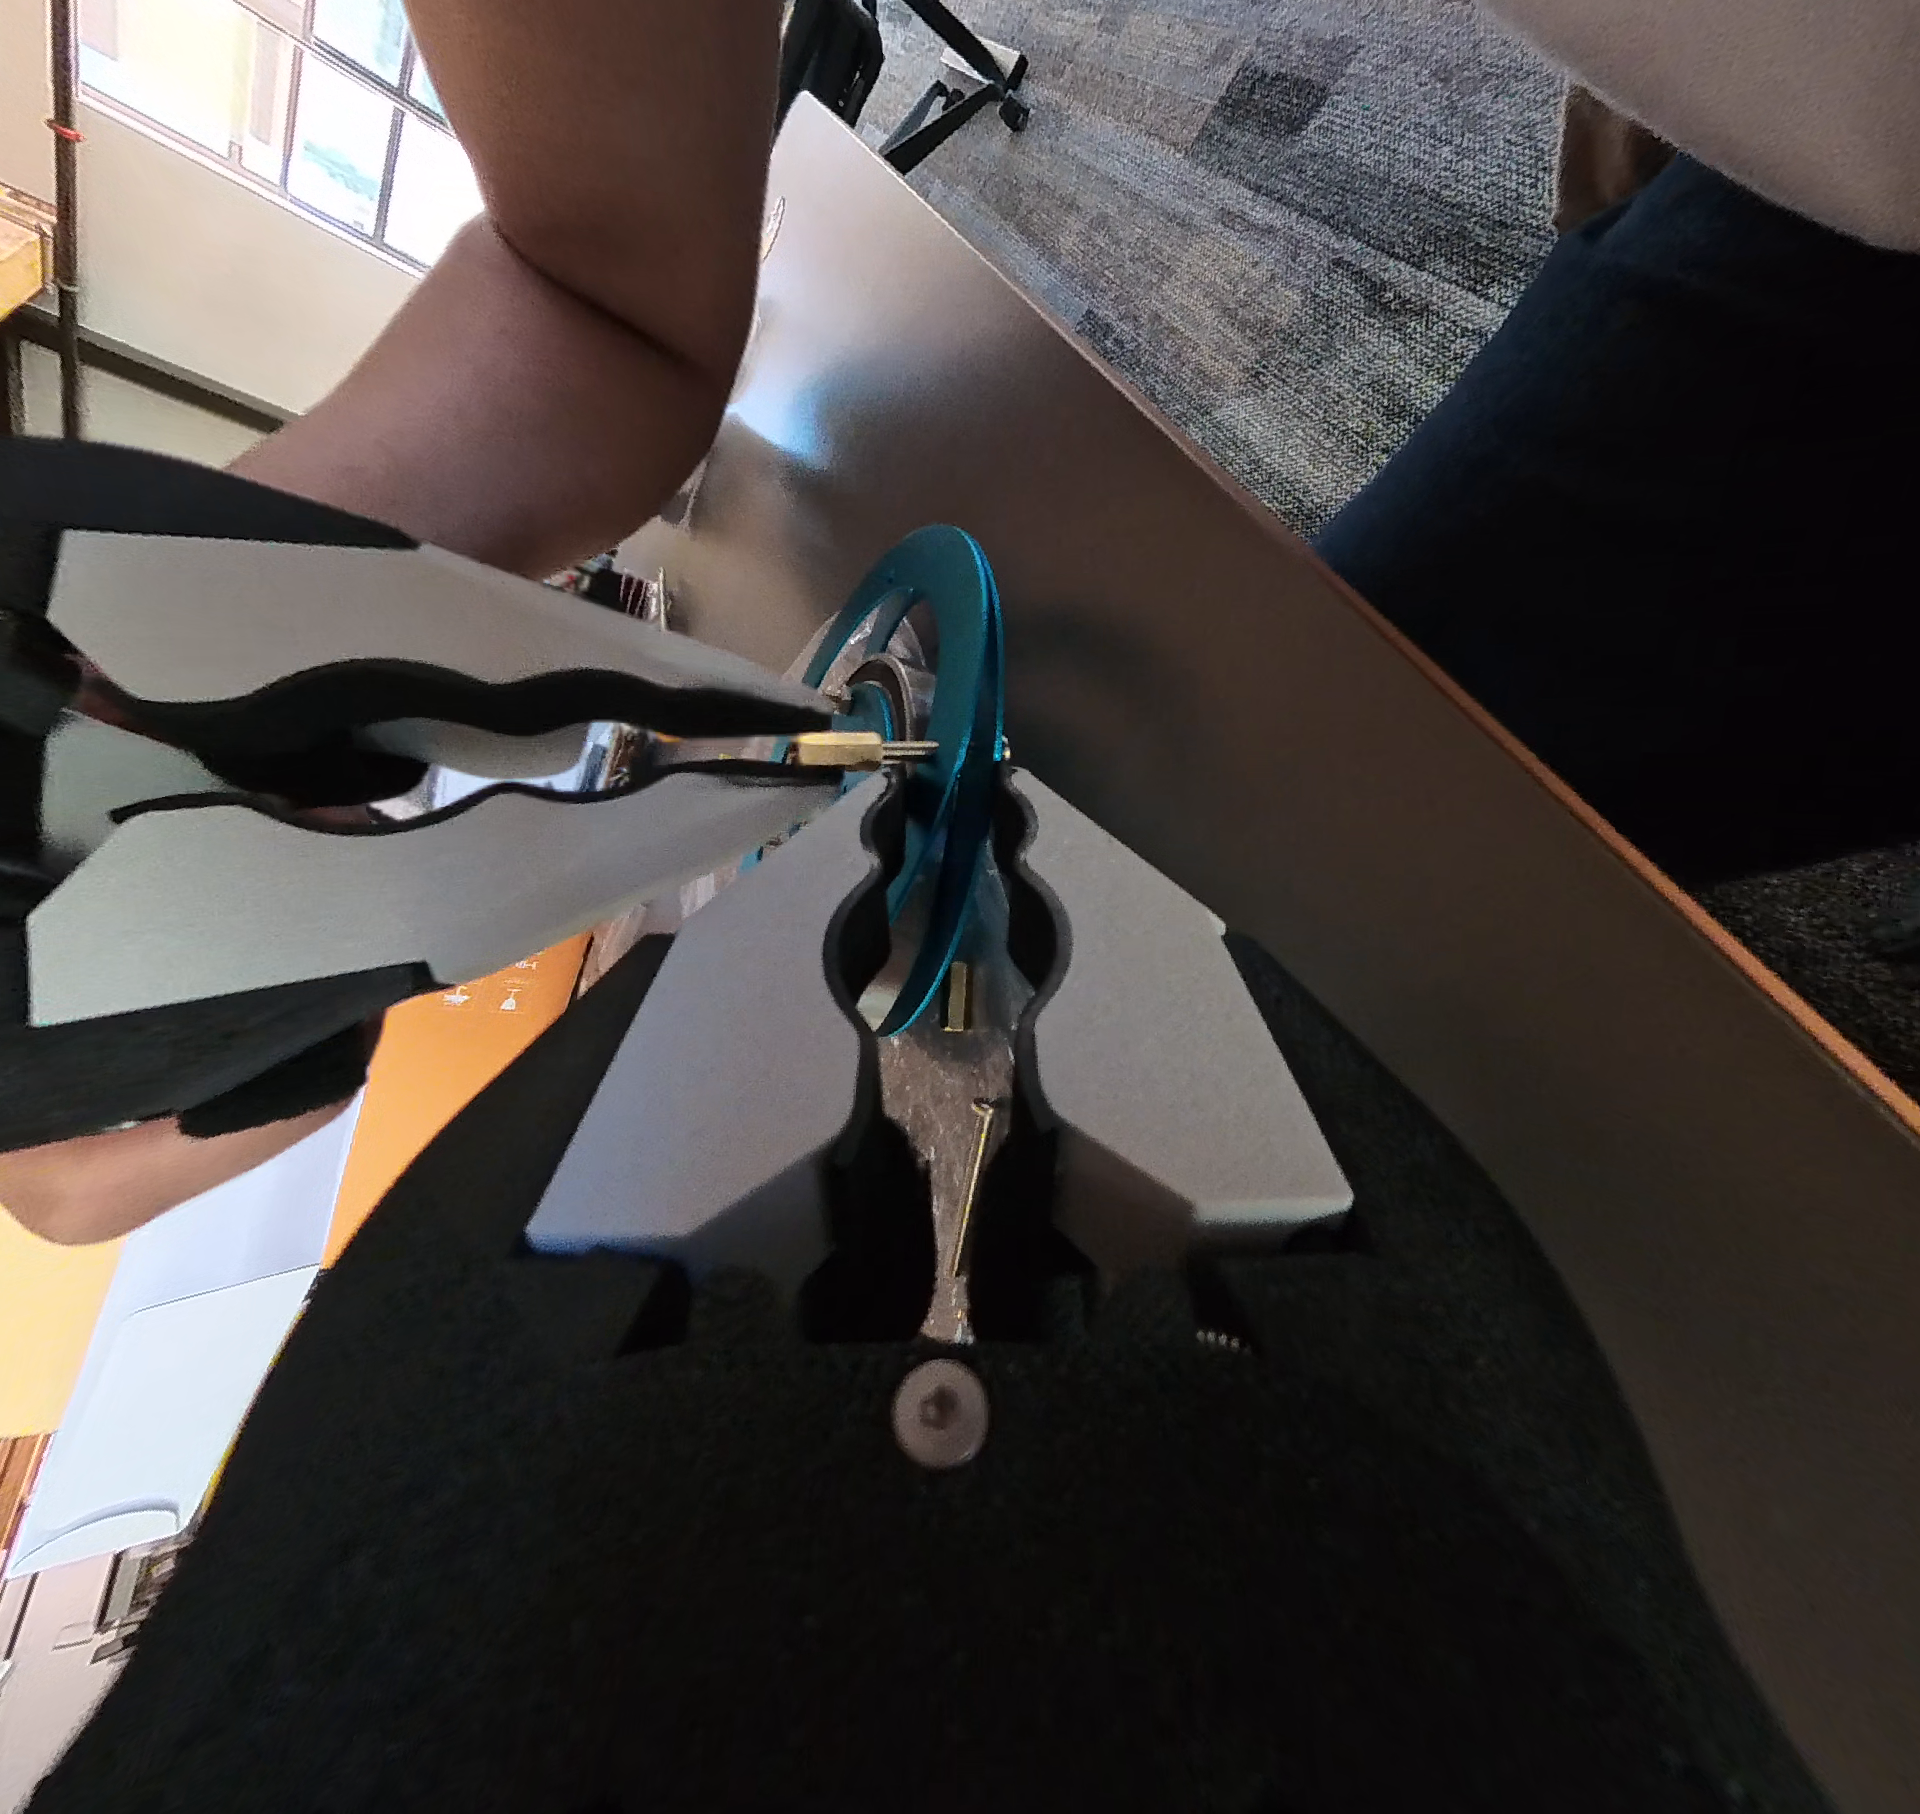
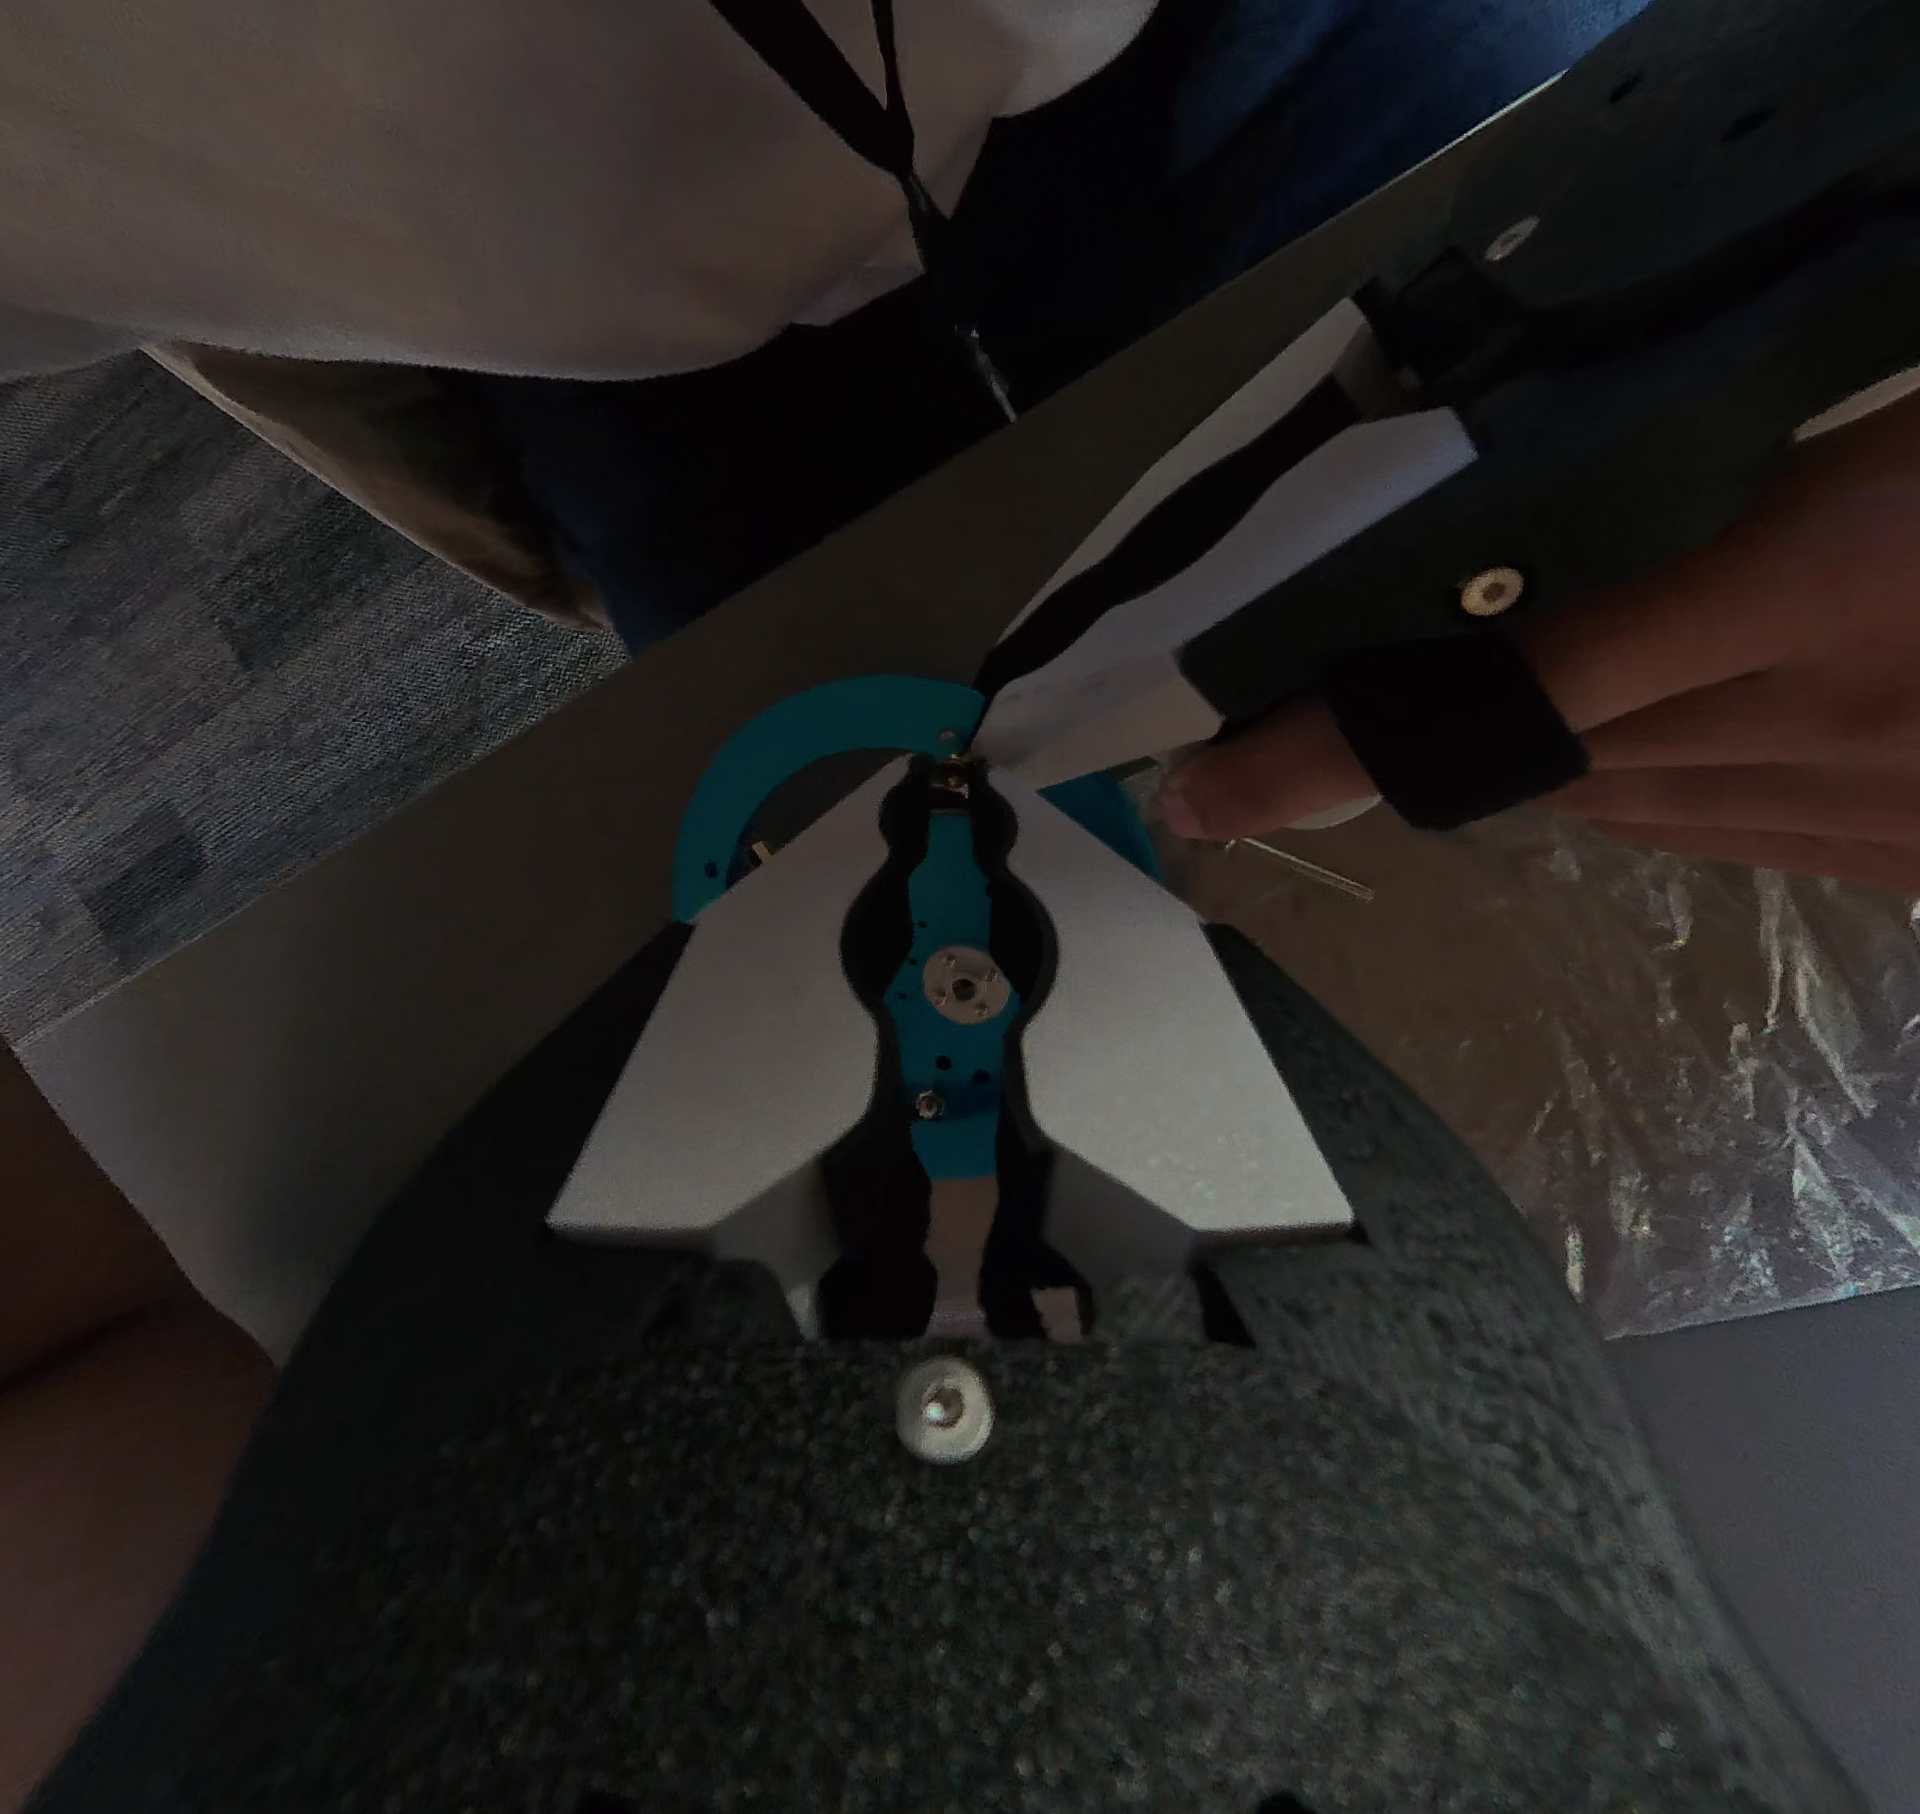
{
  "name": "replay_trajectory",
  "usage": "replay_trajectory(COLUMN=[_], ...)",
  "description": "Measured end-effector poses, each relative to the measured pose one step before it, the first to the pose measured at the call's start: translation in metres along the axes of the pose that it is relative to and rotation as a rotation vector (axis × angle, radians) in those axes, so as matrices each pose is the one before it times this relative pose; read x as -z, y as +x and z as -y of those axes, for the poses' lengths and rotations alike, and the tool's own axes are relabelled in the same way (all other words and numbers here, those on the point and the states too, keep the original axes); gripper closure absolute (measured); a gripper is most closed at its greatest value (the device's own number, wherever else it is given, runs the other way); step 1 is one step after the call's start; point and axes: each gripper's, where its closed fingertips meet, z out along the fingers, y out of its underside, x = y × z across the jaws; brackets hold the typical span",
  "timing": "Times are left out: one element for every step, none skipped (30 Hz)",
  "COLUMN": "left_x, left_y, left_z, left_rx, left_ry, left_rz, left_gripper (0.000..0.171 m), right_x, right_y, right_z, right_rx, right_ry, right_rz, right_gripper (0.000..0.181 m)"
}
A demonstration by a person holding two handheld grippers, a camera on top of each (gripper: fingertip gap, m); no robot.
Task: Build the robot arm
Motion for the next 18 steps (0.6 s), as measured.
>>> replay_trajectory(left_x=[-0.00012, -0.00010, 0.00021, 0.00030, 0.00017, -0.00001, -0.00015, -0.00015, -0.00025, -0.00031, -0.00045, -0.00058, -0.00055, -0.00048, -0.00023, -0.00009, -0.00018, -0.00035], left_y=[0.00012, -0.00015, -0.00041, -0.00075, -0.00086, -0.00085, -0.00065, -0.00031, 0.00033, 0.00080, 0.00091, 0.00091, 0.00067, 0.00045, 0.00010, -0.00003, 0.00009, 0.00015], left_z=[0.00002, 0.00005, -0.00001, 0.00015, 0.00019, 0.00026, 0.00033, 0.00018, -0.00009, -0.00017, -0.00021, -0.00022, 0.00008, 0.00018, -0.00003, -0.00004, 0.00027, 0.00033], left_rx=[-0.0012, -0.0021, -0.0012, 0.0013, 0.0044, 0.0057, 0.0029, -0.0013, -0.0033, -0.0055, -0.0074, -0.0075, -0.0046, -0.0020, -0.0049, -0.0069, -0.0041, -0.0062], left_ry=[-0.00102, -0.00257, -0.00296, -0.00097, -0.00011, -0.00045, -0.00086, -0.00224, -0.00400, -0.00496, -0.00555, -0.00530, -0.00359, -0.00374, -0.00511, -0.00515, -0.00537, -0.00534], left_rz=[0.0004, 0.0008, 0.0014, 0.0026, 0.0017, 0.0030, 0.0047, 0.0027, -0.0001, -0.0003, 0.0002, 0.0003, 0.0015, 0.0006, 0.0011, 0.0023, 0.0020, 0.0027], left_gripper=[0.155, 0.155, 0.155, 0.156, 0.156, 0.156, 0.156, 0.156, 0.156, 0.156, 0.156, 0.156, 0.156, 0.156, 0.156, 0.156, 0.156, 0.156], right_x=[-0.00032, 0.00000, 0.00025, 0.00082, 0.00082, 0.00086, 0.00082, 0.00025, -0.00049, -0.00085, -0.00095, -0.00130, -0.00078, -0.00050, -0.00008, 0.00003, -0.00001, -0.00016], right_y=[-0.00027, 0.00087, 0.00008, 0.00017, 0.00017, -0.00026, -0.00034, -0.00013, -0.00012, -0.00018, -0.00024, -0.00053, -0.00040, -0.00083, -0.00016, -0.00004, -0.00039, -0.00072], right_z=[0.00101, 0.00030, -0.00008, 0.00057, -0.00028, -0.00059, -0.00062, -0.00063, -0.00016, -0.00040, -0.00069, -0.00094, -0.00041, -0.00070, -0.00094, -0.00035, -0.00030, -0.00026], right_rx=[-0.0059, -0.0075, -0.0187, -0.0335, -0.0554, -0.0715, -0.0697, -0.0633, -0.0551, -0.0573, -0.0682, -0.0764, -0.0797, -0.0819, -0.0851, -0.0917, -0.0877, -0.0809], right_ry=[-0.0043, -0.0034, -0.0077, -0.0041, -0.0054, -0.0077, -0.0079, -0.0044, -0.0038, -0.0051, -0.0063, -0.0078, -0.0046, -0.0050, -0.0074, -0.0035, -0.0092, -0.0059], right_rz=[0.0009, -0.0073, 0.0013, 0.0062, 0.0101, 0.0133, 0.0059, -0.0049, -0.0134, -0.0196, -0.0201, -0.0207, -0.0253, -0.0253, -0.0302, -0.0310, -0.0315, -0.0336], right_gripper=[0.175, 0.177, 0.177, 0.177, 0.177, 0.177, 0.177, 0.177, 0.177, 0.177, 0.177, 0.177, 0.177, 0.177, 0.177, 0.177, 0.177, 0.177])
